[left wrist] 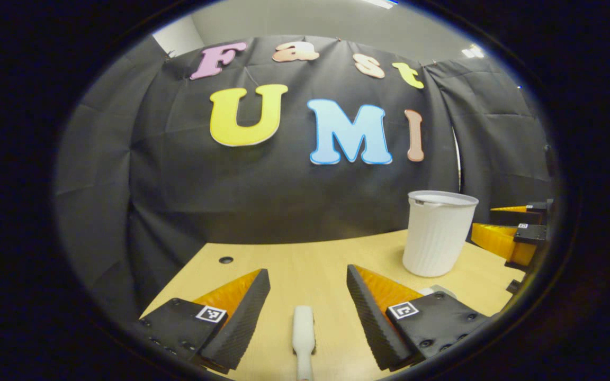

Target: Pick up the small broom and dustpan from the desktop, sweep the trash into the dustpan with the broom, and then empty the trash into the garbage bin.

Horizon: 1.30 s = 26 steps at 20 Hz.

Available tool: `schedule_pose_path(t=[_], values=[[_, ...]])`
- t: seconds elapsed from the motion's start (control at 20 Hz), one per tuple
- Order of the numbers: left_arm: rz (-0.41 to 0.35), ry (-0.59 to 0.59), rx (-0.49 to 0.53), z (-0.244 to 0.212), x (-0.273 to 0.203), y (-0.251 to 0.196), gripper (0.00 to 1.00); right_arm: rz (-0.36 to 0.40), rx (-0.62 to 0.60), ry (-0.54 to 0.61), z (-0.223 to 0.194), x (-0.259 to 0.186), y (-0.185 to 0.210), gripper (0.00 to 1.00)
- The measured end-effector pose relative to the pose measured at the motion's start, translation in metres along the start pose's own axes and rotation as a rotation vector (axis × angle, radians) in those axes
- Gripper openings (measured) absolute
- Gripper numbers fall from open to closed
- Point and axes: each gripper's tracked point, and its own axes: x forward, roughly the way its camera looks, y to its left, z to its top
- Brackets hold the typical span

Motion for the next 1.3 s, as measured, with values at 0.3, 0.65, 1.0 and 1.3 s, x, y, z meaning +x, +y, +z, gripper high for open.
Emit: schedule_pose_path(t=[0.3, 0.65, 1.0, 1.3], values=[[-0.036, 0.249, 0.022, -0.070, 0.003, -0.003, 0.95, 0.011, 0.039, 0.214, -0.059, -0.009, 0.004, 0.84], [-0.052, 0.518, -0.002, -0.140, 0.011, 0.003, 0.99, 0.037, 0.098, 0.456, -0.119, -0.013, 0.013, 0.84], [-0.056, 0.659, 0.007, -0.173, 0.013, 0.010, 0.96, 0.037, 0.109, 0.644, -0.162, -0.022, 0.019, 0.85], [-0.065, 0.757, 0.024, -0.198, 0.016, 0.007, 0.96, 0.072, 0.079, 0.773, -0.188, -0.026, 0.027, 0.82]])
